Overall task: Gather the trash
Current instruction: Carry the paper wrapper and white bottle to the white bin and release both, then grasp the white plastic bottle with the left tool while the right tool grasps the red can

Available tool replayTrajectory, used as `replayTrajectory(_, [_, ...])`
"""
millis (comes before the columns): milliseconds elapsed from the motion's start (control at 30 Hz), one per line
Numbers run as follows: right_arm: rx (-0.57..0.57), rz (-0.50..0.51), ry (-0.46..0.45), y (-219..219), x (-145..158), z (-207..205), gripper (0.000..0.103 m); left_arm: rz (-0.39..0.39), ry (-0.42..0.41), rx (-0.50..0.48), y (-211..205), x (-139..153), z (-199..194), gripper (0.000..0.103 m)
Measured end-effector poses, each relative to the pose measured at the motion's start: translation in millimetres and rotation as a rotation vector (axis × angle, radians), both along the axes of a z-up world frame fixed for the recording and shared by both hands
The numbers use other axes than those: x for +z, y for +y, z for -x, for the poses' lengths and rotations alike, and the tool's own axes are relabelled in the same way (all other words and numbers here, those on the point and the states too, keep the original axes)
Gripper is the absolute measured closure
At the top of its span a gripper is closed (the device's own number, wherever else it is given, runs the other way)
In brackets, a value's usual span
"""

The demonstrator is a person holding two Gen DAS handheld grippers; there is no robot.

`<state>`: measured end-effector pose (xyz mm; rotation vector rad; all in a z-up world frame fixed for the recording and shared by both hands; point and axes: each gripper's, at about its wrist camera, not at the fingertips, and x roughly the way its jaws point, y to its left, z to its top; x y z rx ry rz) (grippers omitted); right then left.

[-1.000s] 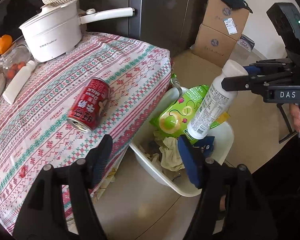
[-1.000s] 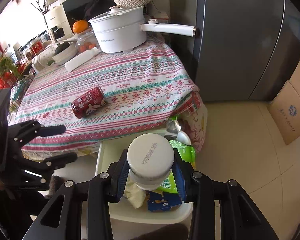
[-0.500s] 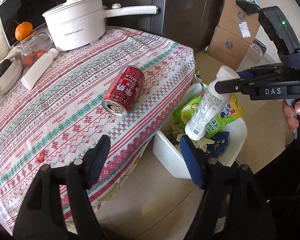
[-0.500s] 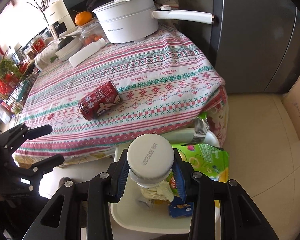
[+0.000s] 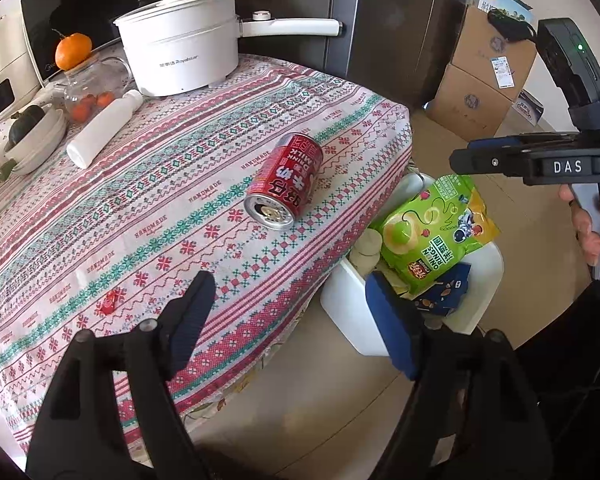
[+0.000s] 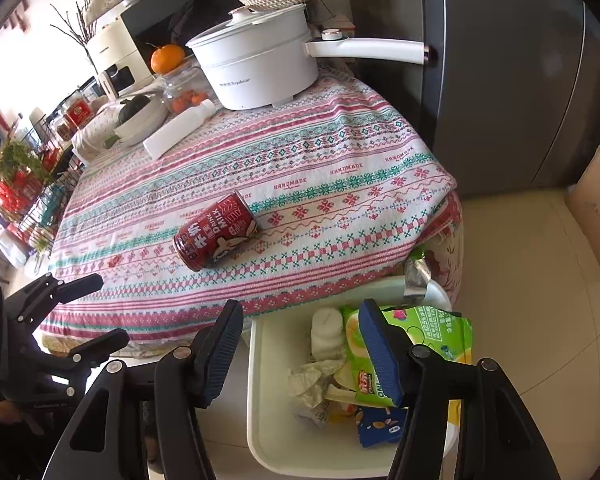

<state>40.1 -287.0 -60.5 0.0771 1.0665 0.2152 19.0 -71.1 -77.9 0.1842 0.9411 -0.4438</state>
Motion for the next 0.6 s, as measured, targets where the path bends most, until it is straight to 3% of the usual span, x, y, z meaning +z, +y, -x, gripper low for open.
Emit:
replayTrajectory(267, [-0.002, 0.005, 0.015, 6, -1, -4, 0.040, 0.001, 0.000, 0.067, 24, 4, -9, 0.024])
replayTrajectory(367, [-0.007, 0.002, 0.019, 12, -1, -8, 0.030, 0.007, 0.004, 0.109, 38, 6, -15, 0.024])
replayTrajectory(600, [-0.018, -0.052, 0.043, 38, -1, -25, 0.028, 0.054, 0.029, 0.229, 80, 9, -28, 0.023])
